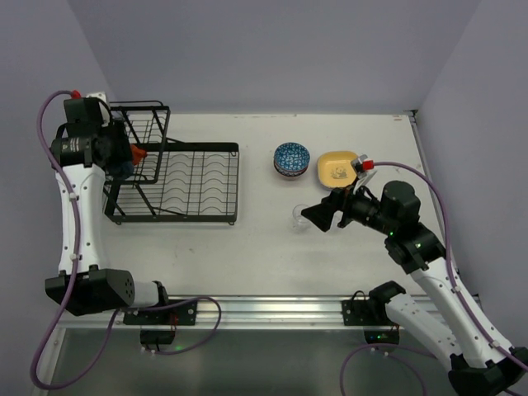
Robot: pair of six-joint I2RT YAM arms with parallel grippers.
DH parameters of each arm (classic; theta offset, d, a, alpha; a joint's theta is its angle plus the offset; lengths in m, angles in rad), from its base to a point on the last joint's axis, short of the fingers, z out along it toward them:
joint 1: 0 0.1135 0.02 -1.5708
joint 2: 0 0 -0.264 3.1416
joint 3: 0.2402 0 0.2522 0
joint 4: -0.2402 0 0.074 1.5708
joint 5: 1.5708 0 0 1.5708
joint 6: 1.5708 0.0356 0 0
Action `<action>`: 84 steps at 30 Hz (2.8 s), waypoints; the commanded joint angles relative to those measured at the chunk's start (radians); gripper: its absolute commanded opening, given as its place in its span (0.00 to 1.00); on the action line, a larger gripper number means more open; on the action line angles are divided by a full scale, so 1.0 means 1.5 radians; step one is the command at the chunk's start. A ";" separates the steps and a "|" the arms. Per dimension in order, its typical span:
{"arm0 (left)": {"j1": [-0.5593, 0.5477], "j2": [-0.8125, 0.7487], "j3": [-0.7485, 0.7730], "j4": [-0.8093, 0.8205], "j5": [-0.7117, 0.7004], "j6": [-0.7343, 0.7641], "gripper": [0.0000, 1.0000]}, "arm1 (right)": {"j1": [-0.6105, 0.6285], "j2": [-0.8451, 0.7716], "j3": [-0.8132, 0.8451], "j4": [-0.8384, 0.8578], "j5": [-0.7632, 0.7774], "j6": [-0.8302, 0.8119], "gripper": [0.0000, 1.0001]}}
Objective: Unload the mixed dishes from the dish rack
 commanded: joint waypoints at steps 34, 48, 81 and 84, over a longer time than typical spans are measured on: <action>0.000 -0.308 -0.095 0.290 0.523 -0.197 0.00 | 0.001 0.002 -0.007 0.145 -0.133 0.034 0.99; 0.000 -0.518 -0.481 0.784 0.657 -0.662 0.00 | 0.135 0.147 -0.093 0.686 -0.206 0.317 0.92; -0.042 -0.592 -0.544 0.829 0.636 -0.806 0.00 | 0.285 0.515 0.358 0.678 -0.213 0.266 0.66; -0.042 -0.594 -0.557 0.845 0.642 -0.817 0.00 | 0.302 0.537 0.383 0.678 -0.239 0.266 0.60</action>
